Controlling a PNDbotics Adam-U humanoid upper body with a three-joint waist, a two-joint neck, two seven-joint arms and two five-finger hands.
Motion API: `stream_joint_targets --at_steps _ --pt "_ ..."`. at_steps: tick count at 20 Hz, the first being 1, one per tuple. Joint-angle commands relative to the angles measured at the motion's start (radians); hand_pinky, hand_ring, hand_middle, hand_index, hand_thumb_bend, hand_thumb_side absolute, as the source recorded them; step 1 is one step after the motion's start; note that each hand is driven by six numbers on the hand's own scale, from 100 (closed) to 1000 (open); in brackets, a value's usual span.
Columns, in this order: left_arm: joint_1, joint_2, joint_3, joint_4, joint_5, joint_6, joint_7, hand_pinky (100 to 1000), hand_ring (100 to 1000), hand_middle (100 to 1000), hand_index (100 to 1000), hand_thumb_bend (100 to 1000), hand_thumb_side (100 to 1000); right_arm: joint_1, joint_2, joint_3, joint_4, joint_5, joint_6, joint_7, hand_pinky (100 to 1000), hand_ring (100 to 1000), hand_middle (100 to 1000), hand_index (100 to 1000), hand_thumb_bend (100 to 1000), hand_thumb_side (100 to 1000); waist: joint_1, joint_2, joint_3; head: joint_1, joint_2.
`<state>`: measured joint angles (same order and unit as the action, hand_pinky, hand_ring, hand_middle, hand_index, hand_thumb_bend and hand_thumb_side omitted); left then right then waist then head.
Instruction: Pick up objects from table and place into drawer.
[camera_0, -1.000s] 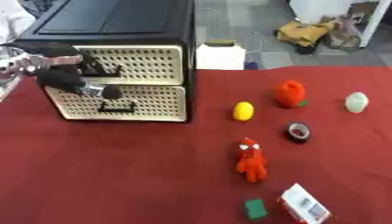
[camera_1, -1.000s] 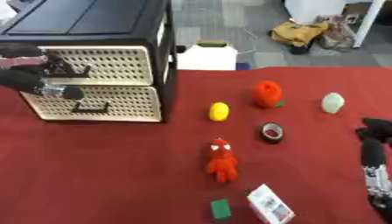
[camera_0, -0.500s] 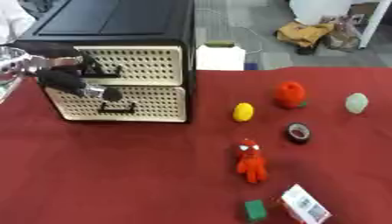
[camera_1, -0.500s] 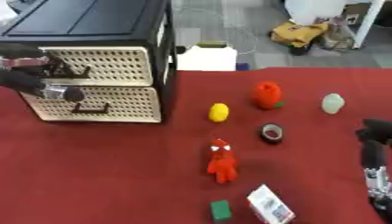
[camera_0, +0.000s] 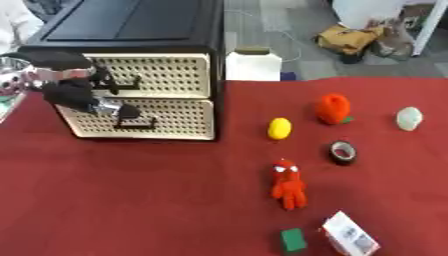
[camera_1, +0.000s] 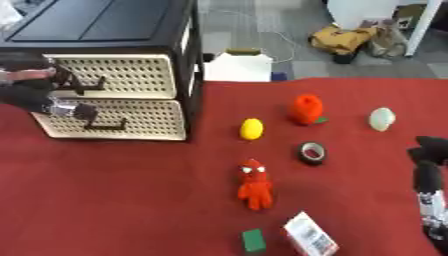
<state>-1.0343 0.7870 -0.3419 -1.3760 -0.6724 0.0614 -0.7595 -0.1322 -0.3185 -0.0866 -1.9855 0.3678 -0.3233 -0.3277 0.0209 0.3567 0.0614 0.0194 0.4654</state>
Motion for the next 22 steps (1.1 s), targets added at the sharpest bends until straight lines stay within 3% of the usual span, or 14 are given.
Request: stream_joint_targets --at_steps 1,22 --pt "0.001 0.045 0.0 -0.022 0.004 0.004 0.006 100 100 100 785 811 1000 -0.005 -0.01 -0.009 -0.014 -0.001 -0.001 0.001 580 616 507 725 279 824 -0.003 -0.024 0.003 0.003 -0.002" --pt "0.084 0.124 -0.024 -0.166 0.022 0.046 0.018 100 100 100 773 798 1000 -0.006 -0.009 -0.011 -0.014 -0.004 -0.002 0.001 583 617 508 725 263 820 -0.006 -0.026 0.013 0.005 -0.003"
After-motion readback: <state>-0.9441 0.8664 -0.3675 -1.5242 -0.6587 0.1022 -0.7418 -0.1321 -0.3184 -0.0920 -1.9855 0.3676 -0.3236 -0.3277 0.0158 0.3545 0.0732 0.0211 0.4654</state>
